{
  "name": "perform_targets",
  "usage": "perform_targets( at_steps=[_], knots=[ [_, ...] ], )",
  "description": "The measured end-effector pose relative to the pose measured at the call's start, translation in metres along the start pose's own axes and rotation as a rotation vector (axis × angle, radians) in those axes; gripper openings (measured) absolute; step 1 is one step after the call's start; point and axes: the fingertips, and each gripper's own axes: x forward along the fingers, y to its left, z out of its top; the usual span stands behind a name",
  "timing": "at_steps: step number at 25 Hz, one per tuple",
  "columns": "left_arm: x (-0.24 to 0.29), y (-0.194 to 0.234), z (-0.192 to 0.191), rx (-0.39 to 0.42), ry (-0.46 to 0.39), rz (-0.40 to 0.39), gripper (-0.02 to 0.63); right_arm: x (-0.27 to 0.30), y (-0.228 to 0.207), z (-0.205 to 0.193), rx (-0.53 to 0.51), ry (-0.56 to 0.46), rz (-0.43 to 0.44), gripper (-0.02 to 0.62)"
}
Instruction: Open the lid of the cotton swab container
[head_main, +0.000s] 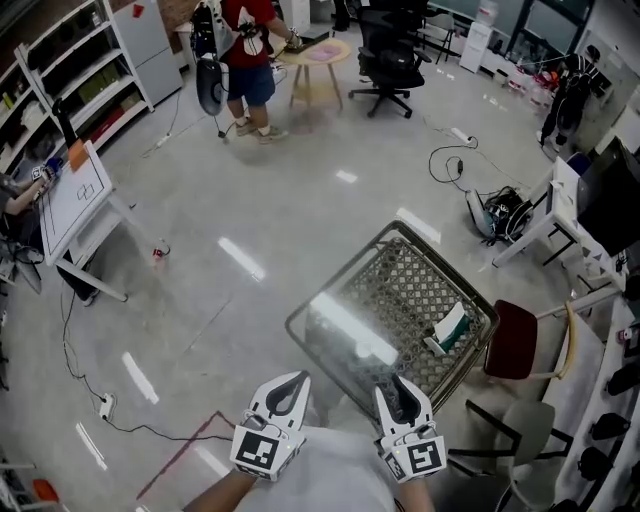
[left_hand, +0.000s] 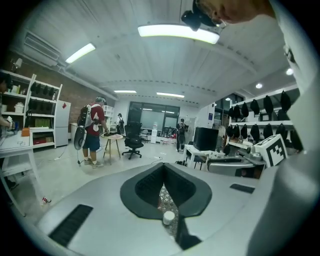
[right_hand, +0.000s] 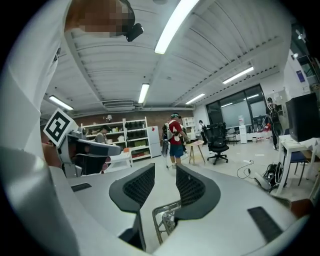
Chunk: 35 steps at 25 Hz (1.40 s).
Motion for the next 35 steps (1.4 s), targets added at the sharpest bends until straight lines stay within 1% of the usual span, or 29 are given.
perform_targets(
  at_steps=[3,6,8,12,15,18,22,24,27,29,35],
  knots=[
    [0.019,-0.007,0.009,0.003,-0.005,-0.002,0.003,0.011,-0.014,0.008,-0.018,0.007,0.043,0.112],
    [0.03,-0.014,0.013,-0.025,-0.015,0.026,0.003,0.014,-0.022,0.014,-0.033,0.018,0.099,0.112],
    [0.039,-0.019,0.01,-0.024,-0.015,0.031,0.003,0.014,-0.028,0.016,-0.049,0.012,0.12,0.116],
    [0.051,-0.03,0.0,-0.018,0.01,0.01,0.003,0.013,-0.042,0.01,-0.042,0.01,0.152,0.134],
    [0.059,-0.038,0.005,0.002,-0.026,-0.026,0.003,0.011,-0.053,0.008,-0.06,0.017,0.195,0.143],
    [0.067,-0.041,-0.009,0.005,0.011,-0.03,0.003,0.009,-0.066,-0.004,-0.051,0.032,0.221,0.151],
    [0.084,-0.031,-0.019,-0.003,0.032,0.002,0.003,0.025,-0.083,-0.015,-0.088,0.074,0.264,0.173],
    [0.091,-0.026,-0.028,-0.015,0.059,0.012,0.003,0.034,-0.086,-0.024,-0.098,0.113,0.281,0.182],
    [0.098,-0.027,-0.048,-0.027,0.103,0.01,0.004,0.036,-0.088,-0.052,-0.061,0.197,0.303,0.19],
    [0.104,-0.028,-0.064,-0.018,0.13,0.003,0.003,0.04,-0.089,-0.07,-0.059,0.226,0.328,0.198],
    [0.122,-0.029,-0.112,0.022,0.184,-0.025,0.005,0.053,-0.092,-0.132,-0.107,0.298,0.403,0.226]
  ],
)
